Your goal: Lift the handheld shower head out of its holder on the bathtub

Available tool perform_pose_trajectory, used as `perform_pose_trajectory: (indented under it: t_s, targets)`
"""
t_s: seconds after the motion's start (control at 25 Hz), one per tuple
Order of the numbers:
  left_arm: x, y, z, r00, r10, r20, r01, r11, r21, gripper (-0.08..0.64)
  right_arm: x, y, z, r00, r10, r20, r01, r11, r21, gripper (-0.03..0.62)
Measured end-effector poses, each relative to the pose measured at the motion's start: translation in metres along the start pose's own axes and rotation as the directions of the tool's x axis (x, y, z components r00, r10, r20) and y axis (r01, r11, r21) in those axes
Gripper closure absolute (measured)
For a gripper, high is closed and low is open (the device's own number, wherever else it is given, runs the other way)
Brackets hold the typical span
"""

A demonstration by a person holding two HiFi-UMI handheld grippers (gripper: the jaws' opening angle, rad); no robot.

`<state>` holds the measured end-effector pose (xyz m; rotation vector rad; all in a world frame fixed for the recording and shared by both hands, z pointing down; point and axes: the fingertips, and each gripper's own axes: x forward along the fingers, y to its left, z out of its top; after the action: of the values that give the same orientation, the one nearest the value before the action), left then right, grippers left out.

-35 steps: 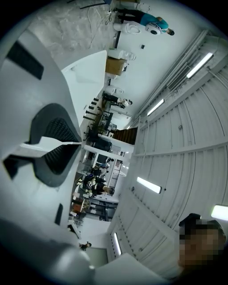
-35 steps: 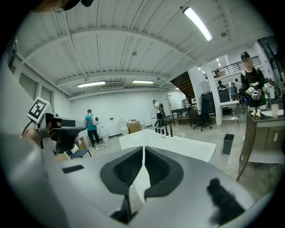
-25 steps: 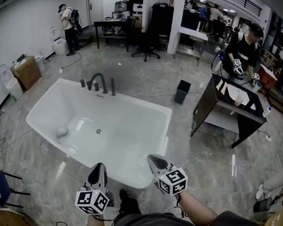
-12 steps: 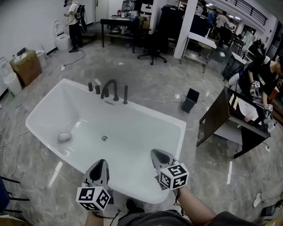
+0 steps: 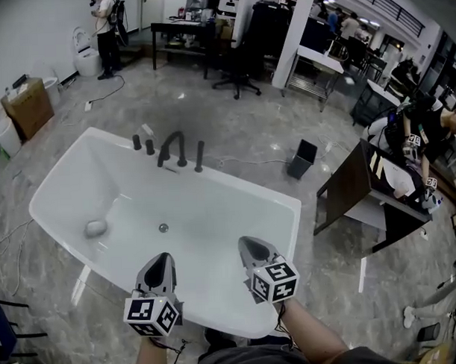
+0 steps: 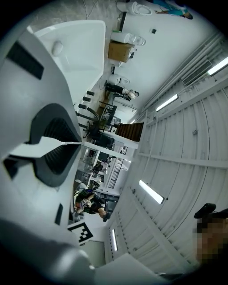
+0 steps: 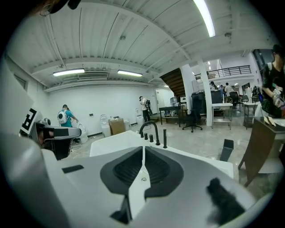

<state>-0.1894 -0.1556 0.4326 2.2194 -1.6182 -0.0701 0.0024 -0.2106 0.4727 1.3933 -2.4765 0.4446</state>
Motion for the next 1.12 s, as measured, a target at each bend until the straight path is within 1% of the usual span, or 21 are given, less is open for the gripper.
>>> perform_pose_trajectory:
  t_s: [0.2,0.44,0.56,0.68,0.8,0.92,1.12]
  targets:
    - [0.029,0.010,0.001,1.000,-0.003,-0.013,0.003,1.000,-0.003,0.534,0.028,-0.010,0.005,1.000,-0.003,-0.001,0.003,1.000,0.004,0.565]
    - [0.049,0.006,-0.002,0.999,0.018,-0.030,-0.018,1.000,-0.005,0.534,0.054,-0.028,0.010,1.000,0.015,-0.001,-0.015,1.000,0.020,0.565]
    - [0.060,0.001,-0.004,0.999,0.044,-0.030,-0.045,0.999,-0.002,0.534,0.065,-0.042,0.010,0.999,0.033,-0.002,-0.033,0.999,0.023,0.565]
    - [0.073,-0.007,-0.004,0.997,0.075,-0.025,-0.075,0.997,0.016,0.534,0.071,-0.055,0.015,0.998,0.066,-0.001,-0.066,0.998,0.004,0.565]
    - [0.081,-0.024,-0.006,0.994,0.103,-0.023,-0.102,0.994,0.040,0.534,0.070,-0.068,0.019,0.995,0.103,-0.004,-0.103,0.994,-0.030,0.565]
    - [0.089,-0.044,-0.008,0.990,0.139,-0.013,-0.138,0.989,0.049,0.534,0.065,-0.088,0.022,0.991,0.136,-0.005,-0.136,0.990,-0.039,0.565]
    - [0.100,-0.061,-0.010,0.979,0.204,0.008,-0.204,0.978,0.032,0.534,0.073,-0.119,0.023,0.984,0.179,-0.011,-0.180,0.983,-0.037,0.565]
